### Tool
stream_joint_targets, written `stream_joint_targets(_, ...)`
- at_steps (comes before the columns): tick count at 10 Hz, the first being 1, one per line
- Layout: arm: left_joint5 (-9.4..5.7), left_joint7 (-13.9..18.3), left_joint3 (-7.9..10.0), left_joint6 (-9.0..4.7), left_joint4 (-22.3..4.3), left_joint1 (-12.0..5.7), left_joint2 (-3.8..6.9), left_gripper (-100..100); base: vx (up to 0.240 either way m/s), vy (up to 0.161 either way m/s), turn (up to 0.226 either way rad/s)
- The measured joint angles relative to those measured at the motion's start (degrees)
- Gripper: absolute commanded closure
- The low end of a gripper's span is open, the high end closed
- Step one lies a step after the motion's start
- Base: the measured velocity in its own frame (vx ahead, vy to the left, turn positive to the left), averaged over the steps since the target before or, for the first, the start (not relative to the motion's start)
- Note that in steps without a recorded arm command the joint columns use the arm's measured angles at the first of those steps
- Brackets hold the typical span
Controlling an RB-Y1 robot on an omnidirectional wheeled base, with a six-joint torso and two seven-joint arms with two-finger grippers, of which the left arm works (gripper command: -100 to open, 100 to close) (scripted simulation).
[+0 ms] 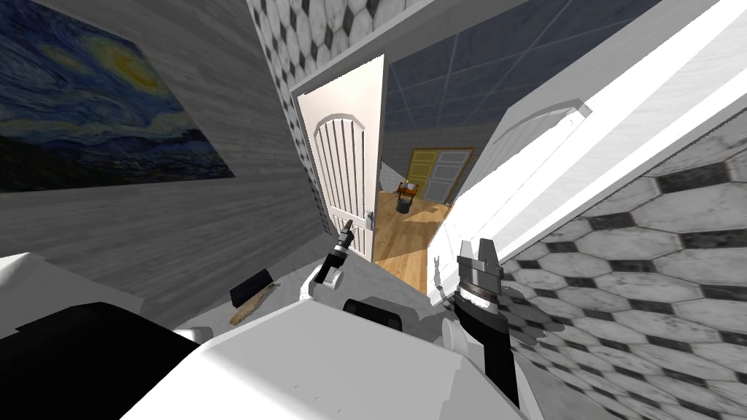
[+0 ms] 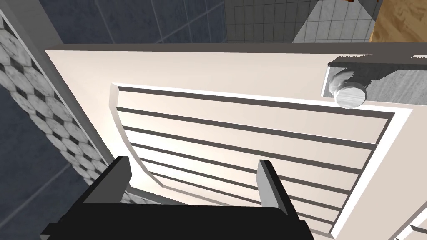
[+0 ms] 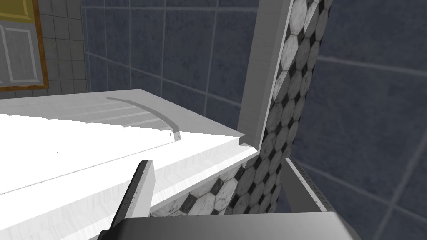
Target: Push the door open
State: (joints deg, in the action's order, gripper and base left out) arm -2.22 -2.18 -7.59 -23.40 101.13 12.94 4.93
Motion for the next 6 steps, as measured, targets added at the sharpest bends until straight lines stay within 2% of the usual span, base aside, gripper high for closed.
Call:
stream_joint_targets(2,0.36,-0.18,-0.80,0.41,-2.04,-0.71,-0.77,-100,0.056,0.072,-0.062)
stream_joint_targets(4,0.30,0.27,-1.15,0.97,-4.21,-1.54,-0.50,-100,0.048,0.070,-0.038)
stream_joint_targets(6,0.30,0.65,-1.48,1.32,-7.48,-3.13,-0.52,-100,0.072,0.111,-0.090)
